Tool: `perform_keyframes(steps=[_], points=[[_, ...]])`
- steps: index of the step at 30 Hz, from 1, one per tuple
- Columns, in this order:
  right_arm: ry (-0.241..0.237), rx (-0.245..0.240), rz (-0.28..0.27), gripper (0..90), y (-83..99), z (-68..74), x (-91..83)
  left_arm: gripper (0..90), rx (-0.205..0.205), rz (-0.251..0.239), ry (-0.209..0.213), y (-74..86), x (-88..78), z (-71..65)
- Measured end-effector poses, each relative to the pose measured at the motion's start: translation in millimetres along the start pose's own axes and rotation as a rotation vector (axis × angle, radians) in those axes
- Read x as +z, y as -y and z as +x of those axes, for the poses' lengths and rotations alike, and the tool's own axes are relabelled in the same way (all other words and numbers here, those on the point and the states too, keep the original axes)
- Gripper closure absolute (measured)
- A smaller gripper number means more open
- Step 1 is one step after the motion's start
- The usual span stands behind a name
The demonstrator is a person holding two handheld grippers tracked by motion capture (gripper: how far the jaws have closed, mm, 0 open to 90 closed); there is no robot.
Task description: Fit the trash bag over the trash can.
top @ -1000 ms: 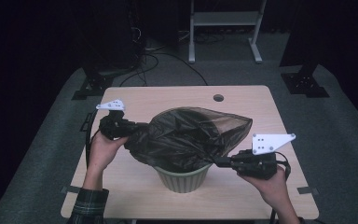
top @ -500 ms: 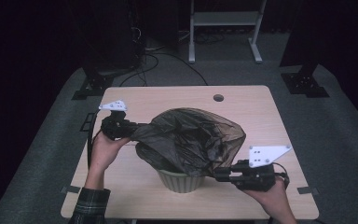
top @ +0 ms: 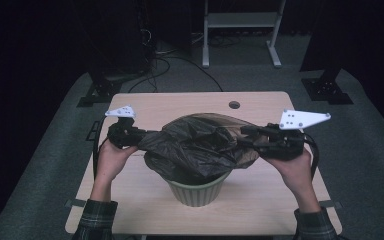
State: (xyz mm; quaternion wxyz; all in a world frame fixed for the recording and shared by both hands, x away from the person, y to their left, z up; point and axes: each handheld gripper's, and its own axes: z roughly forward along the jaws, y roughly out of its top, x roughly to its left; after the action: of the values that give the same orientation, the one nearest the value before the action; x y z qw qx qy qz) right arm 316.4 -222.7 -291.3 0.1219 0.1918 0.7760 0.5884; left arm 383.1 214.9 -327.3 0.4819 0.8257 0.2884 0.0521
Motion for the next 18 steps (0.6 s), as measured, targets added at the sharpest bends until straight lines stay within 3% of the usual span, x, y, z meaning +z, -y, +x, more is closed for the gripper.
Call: perform_keyframes(steps=[8, 12, 18], points=[[0.111, 0.051, 0.015, 52.8, -14.2, -47.4, 23.9, 90.0, 0.008, 0.004, 0.003, -2.3, 1.7, -1.3], [0.102, 0.109, 0.057, 51.0, -11.1, -69.1, 44.4, 90.0, 0.009, 0.004, 0.005, -2.9, 2.1, -0.7], [0.053, 0.18, 0.107, 50.4, 2.8, -87.3, 69.7, 90.0, 0.011, 0.002, 0.004, -3.5, 2.3, -0.4]])
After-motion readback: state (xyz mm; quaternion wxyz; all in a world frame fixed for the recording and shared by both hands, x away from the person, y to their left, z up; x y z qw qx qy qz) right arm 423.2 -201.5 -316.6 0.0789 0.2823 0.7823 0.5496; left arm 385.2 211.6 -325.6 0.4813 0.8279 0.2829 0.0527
